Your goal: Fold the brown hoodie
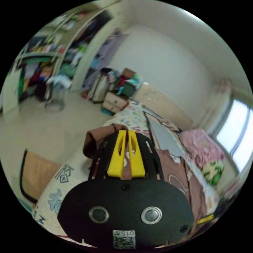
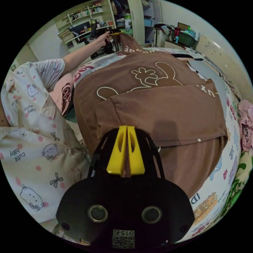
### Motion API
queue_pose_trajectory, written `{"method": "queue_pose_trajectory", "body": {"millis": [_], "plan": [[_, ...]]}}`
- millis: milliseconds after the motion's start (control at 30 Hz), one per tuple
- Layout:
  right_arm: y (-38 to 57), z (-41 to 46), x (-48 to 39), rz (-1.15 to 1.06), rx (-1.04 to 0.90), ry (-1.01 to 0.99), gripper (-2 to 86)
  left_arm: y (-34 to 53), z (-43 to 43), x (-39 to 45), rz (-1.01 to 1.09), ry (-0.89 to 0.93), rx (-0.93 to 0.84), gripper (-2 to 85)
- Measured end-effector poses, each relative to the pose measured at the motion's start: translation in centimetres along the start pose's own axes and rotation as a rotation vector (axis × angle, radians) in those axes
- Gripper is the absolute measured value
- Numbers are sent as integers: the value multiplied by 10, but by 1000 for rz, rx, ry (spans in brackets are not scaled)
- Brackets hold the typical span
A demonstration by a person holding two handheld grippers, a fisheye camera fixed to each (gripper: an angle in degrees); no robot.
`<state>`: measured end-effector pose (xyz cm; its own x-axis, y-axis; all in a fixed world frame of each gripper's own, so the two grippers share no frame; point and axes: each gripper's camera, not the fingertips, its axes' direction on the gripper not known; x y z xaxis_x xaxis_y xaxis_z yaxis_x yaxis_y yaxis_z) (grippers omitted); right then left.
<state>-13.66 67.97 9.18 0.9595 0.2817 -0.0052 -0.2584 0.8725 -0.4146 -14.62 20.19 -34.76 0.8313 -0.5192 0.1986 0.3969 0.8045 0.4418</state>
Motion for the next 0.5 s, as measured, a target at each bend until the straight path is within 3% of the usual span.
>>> {"method": "queue_pose_trajectory", "body": {"millis": [33, 100, 200, 300, 400, 500], "plan": [[6, 0, -3, 11, 20, -6, 13, -7, -9, 43, 102, 10, 22, -2], [17, -9, -5, 45, 70, -7, 41, -1, -45, 205, 479, 119, 95, -1], [45, -39, -1, 127, 245, 17, 88, 56, -67, 362, 837, 239, 59, 3], [74, -55, 2, 146, 397, 87, 118, 109, -63, 455, 1097, 303, -47, 5], [76, -42, -5, 90, 377, 176, 148, 120, -47, 500, 1199, 316, -170, 7], [59, -12, -22, -17, 290, 181, 159, 98, -38, 510, 1154, 300, -197, 8]]}}
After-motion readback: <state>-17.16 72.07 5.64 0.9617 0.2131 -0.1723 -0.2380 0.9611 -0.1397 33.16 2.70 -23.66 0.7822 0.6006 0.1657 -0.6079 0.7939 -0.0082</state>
